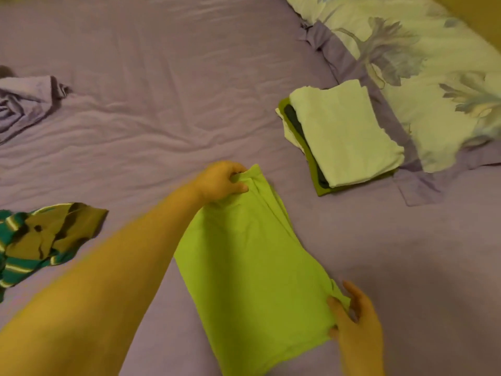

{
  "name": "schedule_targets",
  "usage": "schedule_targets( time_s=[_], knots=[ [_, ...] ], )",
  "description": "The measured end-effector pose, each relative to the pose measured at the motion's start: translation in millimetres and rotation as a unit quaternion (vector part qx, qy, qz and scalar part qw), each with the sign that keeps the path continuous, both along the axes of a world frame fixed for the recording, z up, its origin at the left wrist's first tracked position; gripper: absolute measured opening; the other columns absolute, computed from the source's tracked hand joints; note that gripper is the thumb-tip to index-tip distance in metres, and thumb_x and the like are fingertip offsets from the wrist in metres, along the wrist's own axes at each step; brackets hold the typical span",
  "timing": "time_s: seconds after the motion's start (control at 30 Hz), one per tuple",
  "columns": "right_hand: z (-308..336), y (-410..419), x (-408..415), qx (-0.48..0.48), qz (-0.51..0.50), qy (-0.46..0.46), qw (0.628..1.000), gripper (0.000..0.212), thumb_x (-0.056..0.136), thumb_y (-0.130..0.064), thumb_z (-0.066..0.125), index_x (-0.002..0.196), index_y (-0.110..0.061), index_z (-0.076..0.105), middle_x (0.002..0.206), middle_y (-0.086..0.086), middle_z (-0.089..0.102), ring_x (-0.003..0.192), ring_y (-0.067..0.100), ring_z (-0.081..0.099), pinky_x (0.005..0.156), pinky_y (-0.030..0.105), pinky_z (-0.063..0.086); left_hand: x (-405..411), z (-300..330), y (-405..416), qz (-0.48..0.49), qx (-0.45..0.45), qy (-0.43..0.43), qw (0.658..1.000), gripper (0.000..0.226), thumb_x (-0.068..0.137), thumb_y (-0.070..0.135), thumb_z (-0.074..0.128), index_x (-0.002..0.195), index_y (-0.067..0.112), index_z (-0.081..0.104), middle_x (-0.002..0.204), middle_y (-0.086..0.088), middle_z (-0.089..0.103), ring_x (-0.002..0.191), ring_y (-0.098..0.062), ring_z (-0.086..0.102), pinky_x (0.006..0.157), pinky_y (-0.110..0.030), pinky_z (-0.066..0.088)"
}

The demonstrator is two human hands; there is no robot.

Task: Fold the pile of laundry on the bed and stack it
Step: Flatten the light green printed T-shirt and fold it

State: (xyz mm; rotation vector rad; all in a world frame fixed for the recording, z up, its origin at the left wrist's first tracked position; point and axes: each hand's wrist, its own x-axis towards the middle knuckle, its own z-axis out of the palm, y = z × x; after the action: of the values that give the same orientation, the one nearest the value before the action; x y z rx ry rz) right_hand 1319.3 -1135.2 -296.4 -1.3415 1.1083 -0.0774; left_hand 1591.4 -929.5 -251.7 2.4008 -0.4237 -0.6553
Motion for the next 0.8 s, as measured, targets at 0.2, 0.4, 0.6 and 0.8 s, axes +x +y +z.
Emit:
schedule_targets(
  time_s=[0.2,0.4,0.6,0.8],
  knots=[
    [-14.5,-20.4,-20.6,-0.028,0.082,0.075,0.993,0.048,0.084,0.010,0.061,0.123,-0.016,0.051,0.107,0.009,0.053,0.072,0.024,0.055,0.056,0.046,0.053,-18.0,-41.3,-59.7,-0.021,0.176,-0.107,0.978,0.045,0.091,0.029,0.059,0.135,0.025,0.049,0.133,-0.002,0.056,0.124,-0.025,0.048,0.100,-0.035,0.031],
    [-4.6,-35.8,-21.3,-0.350,0.376,0.087,0.854,0.051,0.076,-0.010,0.077,0.124,-0.003,0.059,0.108,0.020,0.062,0.094,0.039,0.058,0.080,0.045,0.049,-142.2,-65.2,-50.4,0.025,0.149,-0.216,0.965,0.067,0.085,0.041,0.065,0.144,0.021,0.040,0.152,-0.013,0.033,0.141,-0.040,0.027,0.112,-0.061,0.018],
    [-12.5,-17.4,5.4,-0.363,0.501,0.032,0.785,0.070,0.083,-0.028,0.072,0.141,-0.007,0.041,0.140,0.021,0.044,0.125,0.040,0.043,0.102,0.043,0.035,-255.7,-81.1,-24.6,0.082,0.190,-0.192,0.959,0.062,0.088,0.059,0.037,0.138,0.024,0.050,0.147,-0.012,0.042,0.134,-0.044,0.036,0.102,-0.069,0.029],
    [-9.6,-9.1,0.5,-0.261,0.457,0.100,0.845,0.084,0.085,-0.023,0.070,0.150,-0.008,0.019,0.143,0.021,0.039,0.125,0.036,0.044,0.094,0.040,0.038,-317.4,-62.4,-16.1,0.380,0.130,0.002,0.916,0.086,0.076,0.048,0.074,0.146,0.015,0.036,0.150,-0.022,0.031,0.136,-0.040,0.032,0.108,-0.050,0.027]
  ],
)
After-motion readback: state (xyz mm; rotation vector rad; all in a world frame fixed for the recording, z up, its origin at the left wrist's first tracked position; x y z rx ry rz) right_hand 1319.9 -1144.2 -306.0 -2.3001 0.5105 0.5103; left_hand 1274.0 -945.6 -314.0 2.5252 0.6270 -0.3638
